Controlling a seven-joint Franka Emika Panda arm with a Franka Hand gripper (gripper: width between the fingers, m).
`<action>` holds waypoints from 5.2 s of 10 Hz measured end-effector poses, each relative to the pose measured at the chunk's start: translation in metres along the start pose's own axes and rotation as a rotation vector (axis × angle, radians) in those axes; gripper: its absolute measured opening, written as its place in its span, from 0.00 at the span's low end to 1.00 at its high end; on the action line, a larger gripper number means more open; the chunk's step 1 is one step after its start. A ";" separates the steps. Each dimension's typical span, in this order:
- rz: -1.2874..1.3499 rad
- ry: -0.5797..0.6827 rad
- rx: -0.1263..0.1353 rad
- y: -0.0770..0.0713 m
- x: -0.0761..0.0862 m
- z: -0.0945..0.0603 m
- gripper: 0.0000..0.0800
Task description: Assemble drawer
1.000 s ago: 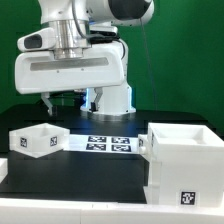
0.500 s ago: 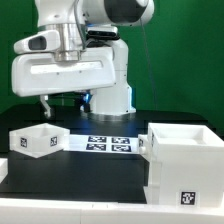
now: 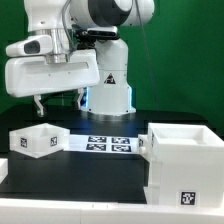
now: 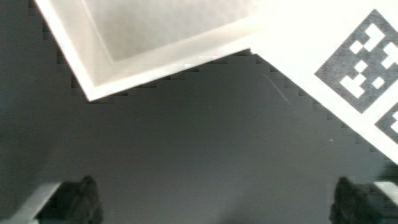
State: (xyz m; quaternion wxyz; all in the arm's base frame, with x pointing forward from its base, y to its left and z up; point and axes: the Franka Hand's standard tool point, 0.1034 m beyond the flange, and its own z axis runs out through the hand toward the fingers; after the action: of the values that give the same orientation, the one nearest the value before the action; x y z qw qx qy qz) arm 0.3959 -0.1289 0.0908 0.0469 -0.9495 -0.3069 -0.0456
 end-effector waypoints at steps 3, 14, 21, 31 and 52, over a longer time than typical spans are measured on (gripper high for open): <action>-0.160 0.023 0.033 -0.013 -0.047 0.006 0.81; -0.263 0.116 0.036 -0.012 -0.062 -0.027 0.81; -0.257 -0.078 -0.014 0.029 -0.038 -0.017 0.81; -0.230 -0.221 0.059 0.058 -0.066 0.067 0.81; -0.593 -0.186 0.049 0.066 0.125 0.036 0.04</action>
Offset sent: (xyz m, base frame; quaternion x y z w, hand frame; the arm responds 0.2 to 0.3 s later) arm -0.0562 0.0003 -0.0275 0.0337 0.1513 -0.2482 0.9562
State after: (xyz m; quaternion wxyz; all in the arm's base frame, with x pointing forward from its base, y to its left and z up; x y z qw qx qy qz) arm 0.5377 -0.1058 0.0650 0.0261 -0.8174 -0.5743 0.0373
